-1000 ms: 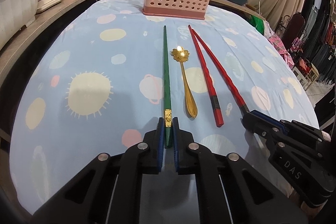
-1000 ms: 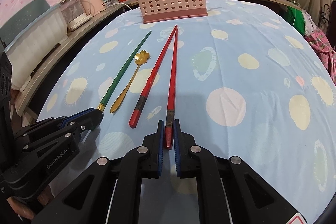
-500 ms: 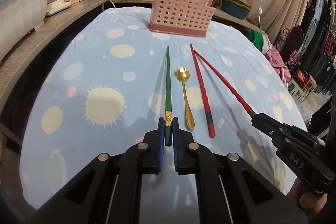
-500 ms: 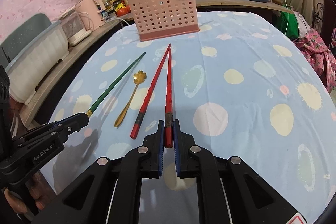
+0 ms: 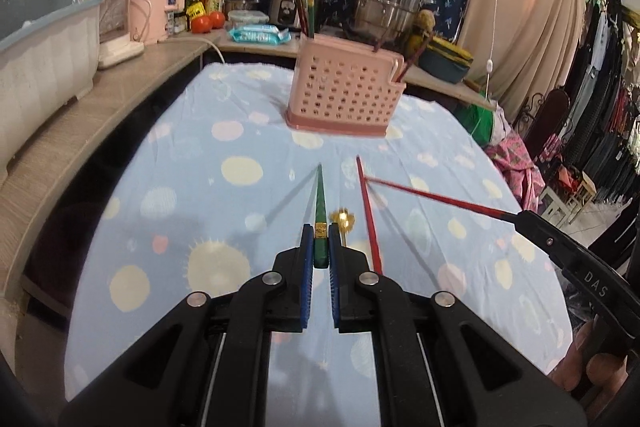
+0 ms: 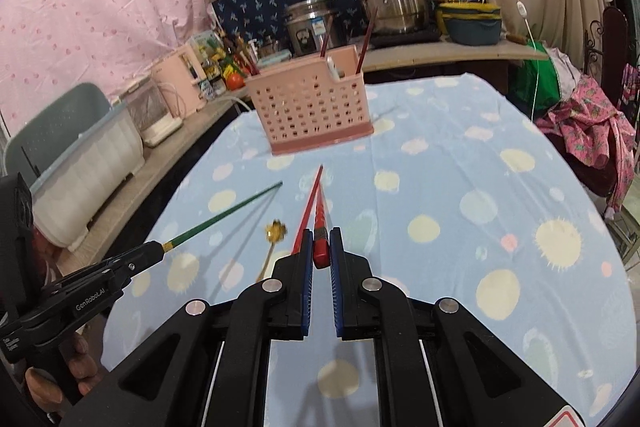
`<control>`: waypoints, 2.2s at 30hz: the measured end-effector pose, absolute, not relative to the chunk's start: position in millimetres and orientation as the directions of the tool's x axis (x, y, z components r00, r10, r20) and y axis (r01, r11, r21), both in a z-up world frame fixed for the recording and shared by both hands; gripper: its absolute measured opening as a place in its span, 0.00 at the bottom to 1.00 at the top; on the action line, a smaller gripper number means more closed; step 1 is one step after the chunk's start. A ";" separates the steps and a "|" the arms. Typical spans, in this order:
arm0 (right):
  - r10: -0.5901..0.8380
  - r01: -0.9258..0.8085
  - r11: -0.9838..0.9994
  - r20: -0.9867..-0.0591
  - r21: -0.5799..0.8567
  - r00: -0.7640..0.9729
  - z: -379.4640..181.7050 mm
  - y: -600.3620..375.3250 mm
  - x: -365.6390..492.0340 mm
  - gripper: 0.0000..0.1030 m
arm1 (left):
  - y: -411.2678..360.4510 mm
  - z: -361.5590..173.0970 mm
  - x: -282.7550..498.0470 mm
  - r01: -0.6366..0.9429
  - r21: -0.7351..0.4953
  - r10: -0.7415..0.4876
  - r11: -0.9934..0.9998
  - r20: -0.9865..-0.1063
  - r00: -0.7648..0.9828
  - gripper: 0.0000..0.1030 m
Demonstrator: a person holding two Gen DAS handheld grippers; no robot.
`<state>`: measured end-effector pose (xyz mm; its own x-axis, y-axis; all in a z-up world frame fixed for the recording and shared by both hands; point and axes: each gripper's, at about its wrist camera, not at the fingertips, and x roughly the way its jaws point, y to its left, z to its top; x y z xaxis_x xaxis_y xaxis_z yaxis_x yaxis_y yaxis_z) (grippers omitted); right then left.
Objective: Organize utensils
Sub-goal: 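Lift both held chopsticks and lower them upright into the pink basket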
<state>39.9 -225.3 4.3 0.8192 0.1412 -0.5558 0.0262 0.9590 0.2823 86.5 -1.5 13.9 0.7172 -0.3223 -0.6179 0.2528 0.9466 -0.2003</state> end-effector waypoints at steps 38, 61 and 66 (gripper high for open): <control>0.136 -0.038 0.956 -0.322 0.291 0.937 123.9 -257.8 141.0 0.07 | -32.9 174.2 185.7 0.288 -0.162 -0.325 0.944 -0.297 0.898 0.07; 0.108 -0.056 0.946 -0.146 0.321 0.983 201.3 -270.8 263.7 0.07 | -60.3 238.1 285.5 0.257 -0.119 -0.274 0.959 -0.162 0.948 0.07; 0.113 -0.053 0.948 -0.177 0.315 0.978 186.8 -264.8 290.1 0.07 | -63.1 219.3 305.2 0.251 -0.125 -0.272 0.960 -0.201 0.941 0.07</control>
<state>290.1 -264.8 186.8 0.9777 0.1133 -0.1769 -0.0528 0.9477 0.3149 305.2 -63.1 219.3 0.9412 -0.2721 -0.2005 0.2509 0.9599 -0.1247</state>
